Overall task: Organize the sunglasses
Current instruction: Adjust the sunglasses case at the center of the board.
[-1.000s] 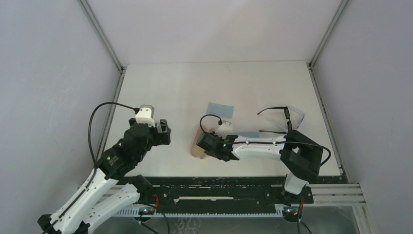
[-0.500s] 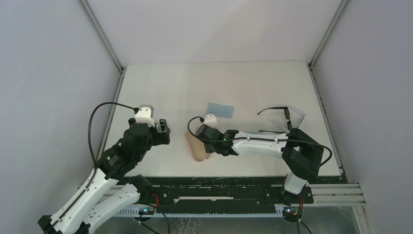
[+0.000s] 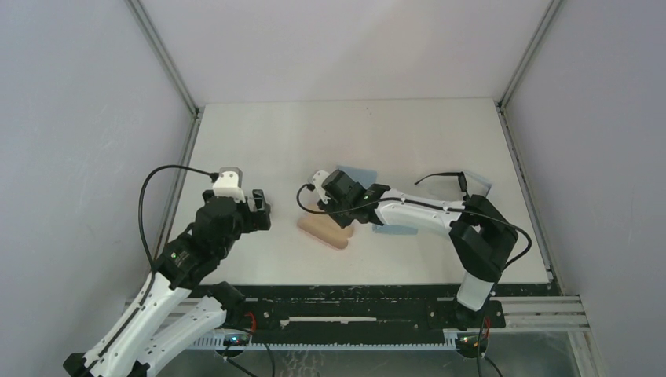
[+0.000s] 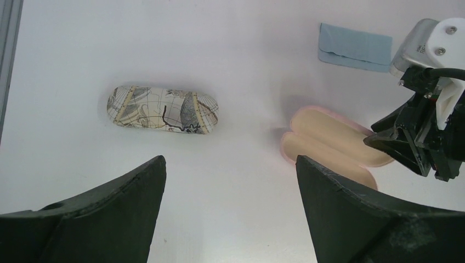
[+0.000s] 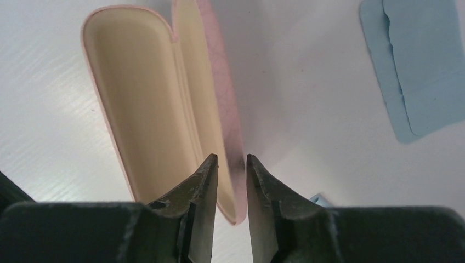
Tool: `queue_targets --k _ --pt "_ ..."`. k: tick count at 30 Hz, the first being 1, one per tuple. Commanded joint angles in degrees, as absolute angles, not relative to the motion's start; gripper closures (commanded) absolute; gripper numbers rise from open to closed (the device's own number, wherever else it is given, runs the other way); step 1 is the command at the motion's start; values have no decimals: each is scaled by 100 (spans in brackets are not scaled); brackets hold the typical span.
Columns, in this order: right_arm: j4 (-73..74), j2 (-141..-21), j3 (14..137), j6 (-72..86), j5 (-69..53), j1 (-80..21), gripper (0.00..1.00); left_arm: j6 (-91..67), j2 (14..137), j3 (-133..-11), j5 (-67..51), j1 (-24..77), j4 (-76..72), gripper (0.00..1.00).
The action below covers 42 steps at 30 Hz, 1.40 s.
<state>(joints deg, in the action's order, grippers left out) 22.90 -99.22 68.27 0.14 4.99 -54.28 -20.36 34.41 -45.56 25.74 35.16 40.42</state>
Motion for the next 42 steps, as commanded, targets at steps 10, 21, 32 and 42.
queue_targets --k 10,21,32,42 --pt "2043 -9477 6986 51 749 -5226 51 -1951 3414 -4720 2347 3311 3824 9" --pt "2344 -8493 5955 4455 3091 -5732 45 -1951 3533 -4678 1836 2998 3692 9" --pt "2823 -9105 5728 6868 3507 -6292 51 -1947 3542 -4649 1679 2958 3690 9" --pt "2560 -9697 5730 6873 3069 -6049 64 -1942 3528 -4649 1670 2949 3691 10"
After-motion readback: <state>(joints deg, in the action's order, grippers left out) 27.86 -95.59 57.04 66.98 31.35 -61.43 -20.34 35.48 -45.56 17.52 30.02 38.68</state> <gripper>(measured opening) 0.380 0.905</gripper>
